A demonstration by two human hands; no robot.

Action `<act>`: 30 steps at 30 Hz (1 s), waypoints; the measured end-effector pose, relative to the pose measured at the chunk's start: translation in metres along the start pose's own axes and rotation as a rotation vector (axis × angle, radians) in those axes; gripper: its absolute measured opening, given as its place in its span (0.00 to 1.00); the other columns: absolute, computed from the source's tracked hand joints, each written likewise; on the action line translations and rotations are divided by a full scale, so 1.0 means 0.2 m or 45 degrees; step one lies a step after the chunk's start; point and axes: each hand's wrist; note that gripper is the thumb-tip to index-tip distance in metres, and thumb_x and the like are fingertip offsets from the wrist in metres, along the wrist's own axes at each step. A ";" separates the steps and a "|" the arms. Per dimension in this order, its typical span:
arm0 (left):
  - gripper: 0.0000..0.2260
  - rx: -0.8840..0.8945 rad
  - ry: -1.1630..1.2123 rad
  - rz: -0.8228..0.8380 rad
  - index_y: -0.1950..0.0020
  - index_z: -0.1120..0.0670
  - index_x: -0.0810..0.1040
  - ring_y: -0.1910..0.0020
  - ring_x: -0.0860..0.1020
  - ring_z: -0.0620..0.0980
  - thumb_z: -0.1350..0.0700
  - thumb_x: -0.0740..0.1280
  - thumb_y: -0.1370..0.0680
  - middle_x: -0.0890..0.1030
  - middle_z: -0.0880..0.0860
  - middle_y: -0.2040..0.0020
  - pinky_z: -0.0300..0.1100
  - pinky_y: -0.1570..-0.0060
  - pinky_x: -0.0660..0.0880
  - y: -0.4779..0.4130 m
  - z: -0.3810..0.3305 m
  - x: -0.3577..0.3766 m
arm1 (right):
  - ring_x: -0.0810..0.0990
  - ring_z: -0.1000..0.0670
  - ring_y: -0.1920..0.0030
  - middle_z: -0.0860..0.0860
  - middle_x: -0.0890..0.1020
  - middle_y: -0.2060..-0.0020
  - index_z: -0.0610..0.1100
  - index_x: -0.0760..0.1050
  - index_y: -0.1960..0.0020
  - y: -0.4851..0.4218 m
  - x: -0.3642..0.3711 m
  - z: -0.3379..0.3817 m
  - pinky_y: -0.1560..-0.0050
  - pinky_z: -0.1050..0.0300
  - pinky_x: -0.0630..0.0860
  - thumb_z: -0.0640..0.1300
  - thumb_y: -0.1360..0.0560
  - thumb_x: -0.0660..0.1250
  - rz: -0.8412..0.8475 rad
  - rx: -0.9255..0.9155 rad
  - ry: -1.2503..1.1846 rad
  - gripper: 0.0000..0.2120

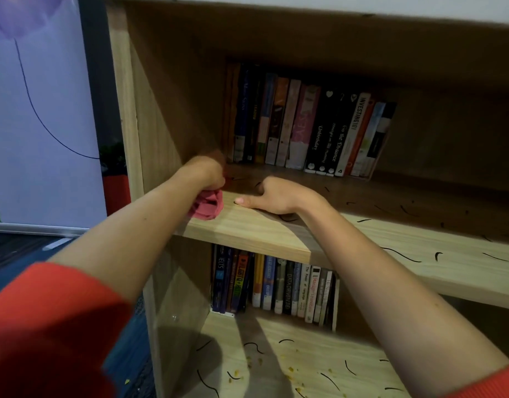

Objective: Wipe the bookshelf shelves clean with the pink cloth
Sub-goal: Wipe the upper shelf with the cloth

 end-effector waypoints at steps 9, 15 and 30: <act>0.15 0.069 -0.106 0.104 0.37 0.59 0.75 0.47 0.75 0.54 0.56 0.66 0.23 0.78 0.56 0.45 0.42 0.51 0.70 0.02 0.06 -0.05 | 0.71 0.53 0.67 0.51 0.72 0.69 0.40 0.71 0.60 0.00 0.00 -0.02 0.69 0.57 0.64 0.65 0.27 0.61 -0.031 0.000 -0.019 0.26; 0.11 0.080 -0.138 0.055 0.40 0.62 0.73 0.57 0.72 0.53 0.61 0.60 0.20 0.75 0.55 0.57 0.41 0.60 0.71 -0.06 0.02 0.03 | 0.68 0.54 0.68 0.53 0.67 0.70 0.43 0.65 0.62 -0.01 0.02 -0.03 0.71 0.57 0.61 0.68 0.29 0.61 -0.065 0.033 -0.020 0.27; 0.13 0.152 -0.295 0.084 0.36 0.61 0.73 0.53 0.75 0.54 0.61 0.61 0.21 0.77 0.58 0.46 0.42 0.54 0.72 -0.10 0.00 0.00 | 0.68 0.55 0.68 0.54 0.67 0.70 0.48 0.62 0.68 0.02 -0.01 0.00 0.70 0.57 0.62 0.67 0.29 0.62 -0.059 0.050 -0.001 0.25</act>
Point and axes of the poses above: each hand's wrist, its own y-axis away from the middle knuckle, its own x-axis out of the palm, z = x × y
